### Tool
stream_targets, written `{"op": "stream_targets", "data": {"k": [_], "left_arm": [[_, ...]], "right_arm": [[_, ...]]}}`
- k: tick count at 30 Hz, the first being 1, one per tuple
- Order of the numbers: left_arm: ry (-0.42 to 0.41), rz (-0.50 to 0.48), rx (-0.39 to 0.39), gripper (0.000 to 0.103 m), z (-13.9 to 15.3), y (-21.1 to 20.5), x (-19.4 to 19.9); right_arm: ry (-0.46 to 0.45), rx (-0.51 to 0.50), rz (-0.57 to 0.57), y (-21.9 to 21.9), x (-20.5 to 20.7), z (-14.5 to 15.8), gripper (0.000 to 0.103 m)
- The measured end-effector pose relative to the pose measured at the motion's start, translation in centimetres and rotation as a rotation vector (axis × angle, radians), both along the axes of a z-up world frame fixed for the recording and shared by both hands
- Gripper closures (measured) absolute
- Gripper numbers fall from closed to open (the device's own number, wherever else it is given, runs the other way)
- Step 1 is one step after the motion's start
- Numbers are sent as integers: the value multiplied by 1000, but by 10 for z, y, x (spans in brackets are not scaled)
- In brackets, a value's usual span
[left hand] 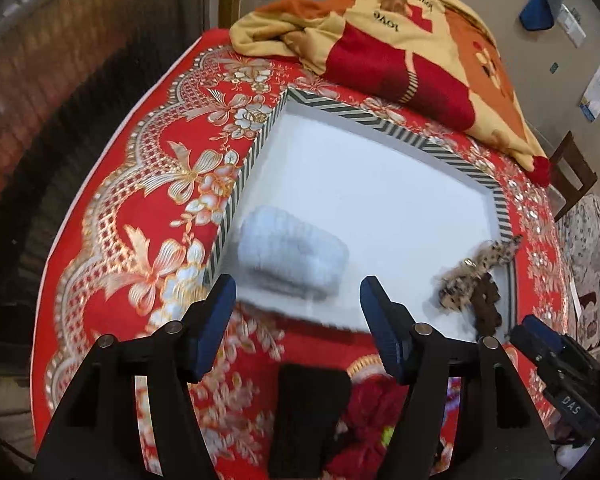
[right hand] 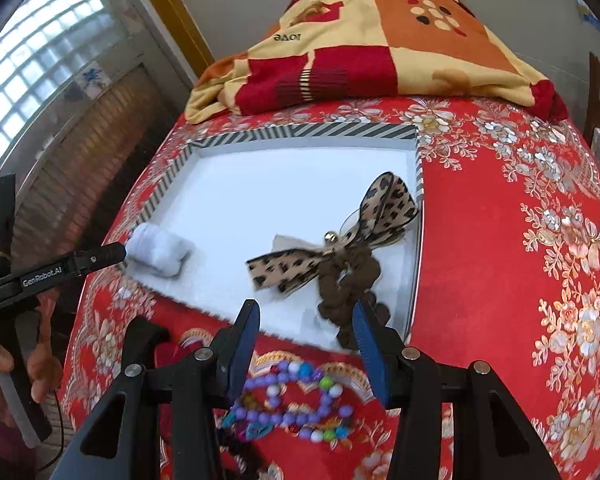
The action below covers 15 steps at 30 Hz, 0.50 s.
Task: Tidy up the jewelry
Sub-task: 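Open the left gripper to drop the white scrunchie while the right releases the leopard scrunchie, then move the right gripper to the beaded bracelet while the left approaches the black scrunchie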
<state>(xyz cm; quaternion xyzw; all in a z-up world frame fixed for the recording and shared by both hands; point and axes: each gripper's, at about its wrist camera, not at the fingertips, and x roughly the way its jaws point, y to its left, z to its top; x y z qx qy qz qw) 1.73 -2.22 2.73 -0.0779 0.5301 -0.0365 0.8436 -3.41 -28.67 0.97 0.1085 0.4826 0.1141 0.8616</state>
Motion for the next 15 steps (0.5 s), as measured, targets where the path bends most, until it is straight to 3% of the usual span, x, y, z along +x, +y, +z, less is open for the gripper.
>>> {"op": "stream_targets", "data": {"k": [11,15], "left_arm": [[-48,-11,39,38,19,-19,-60],[-64,-9,50,38,23,-24,-77]], "right_arm": [[-74,-24,35,11,-45,22,56],[-87,-35,54,16,-56,29,43]]}}
